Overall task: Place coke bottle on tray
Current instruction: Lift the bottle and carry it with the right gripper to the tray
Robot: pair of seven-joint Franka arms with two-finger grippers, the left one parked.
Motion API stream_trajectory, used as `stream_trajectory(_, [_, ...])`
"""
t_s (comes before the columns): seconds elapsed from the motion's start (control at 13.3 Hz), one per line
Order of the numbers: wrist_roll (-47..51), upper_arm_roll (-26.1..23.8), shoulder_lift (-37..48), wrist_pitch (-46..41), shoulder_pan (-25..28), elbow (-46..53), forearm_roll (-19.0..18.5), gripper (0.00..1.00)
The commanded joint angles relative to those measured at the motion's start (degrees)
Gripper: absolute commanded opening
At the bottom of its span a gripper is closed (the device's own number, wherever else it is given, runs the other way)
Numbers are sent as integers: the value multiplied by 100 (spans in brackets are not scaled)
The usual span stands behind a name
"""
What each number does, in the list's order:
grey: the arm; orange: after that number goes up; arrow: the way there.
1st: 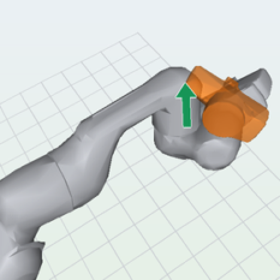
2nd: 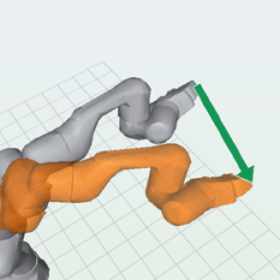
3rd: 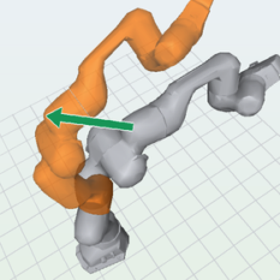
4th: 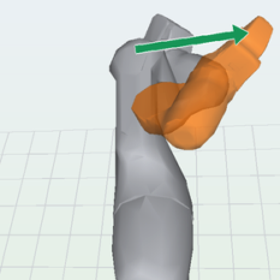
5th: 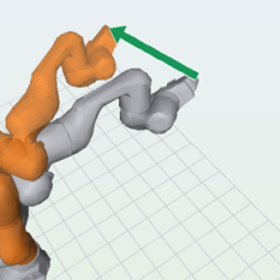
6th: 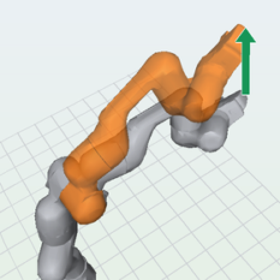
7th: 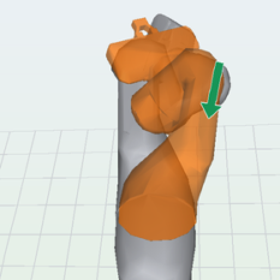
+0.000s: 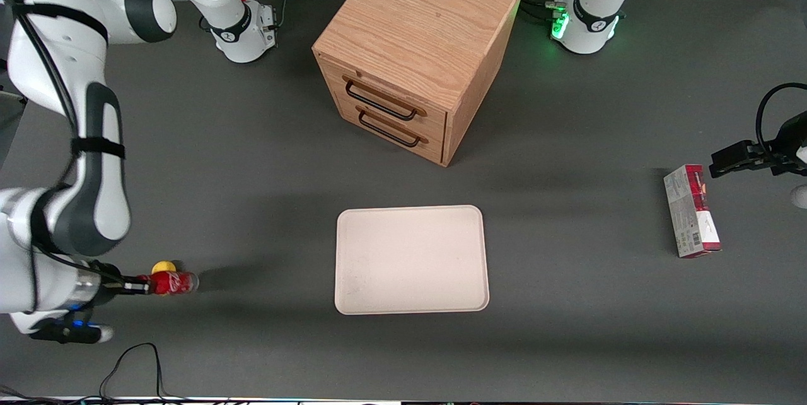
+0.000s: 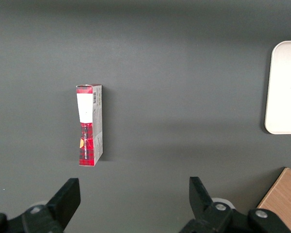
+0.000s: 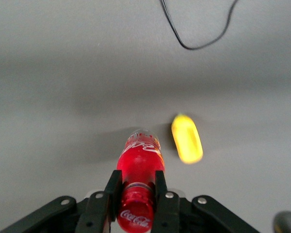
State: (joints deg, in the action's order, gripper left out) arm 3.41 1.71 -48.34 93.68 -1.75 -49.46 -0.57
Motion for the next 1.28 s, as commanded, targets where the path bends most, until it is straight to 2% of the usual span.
stream_trajectory(0.0, [46,-4,850,-777,26,-238,48,0])
stream_trajectory(0.15, [11,-4,1595,-1228,26,-781,92,0])
stream_trajectory(0.38, [20,-4,3246,-799,262,-2755,40,0])
stream_trajectory(0.6, [28,-12,4251,-518,404,-3937,40,0])
stream_trajectory(0.9, [711,-21,3878,-482,789,-3546,101,0])
stream_trajectory(1.21, [2204,-39,2429,-508,1536,-1992,127,0])
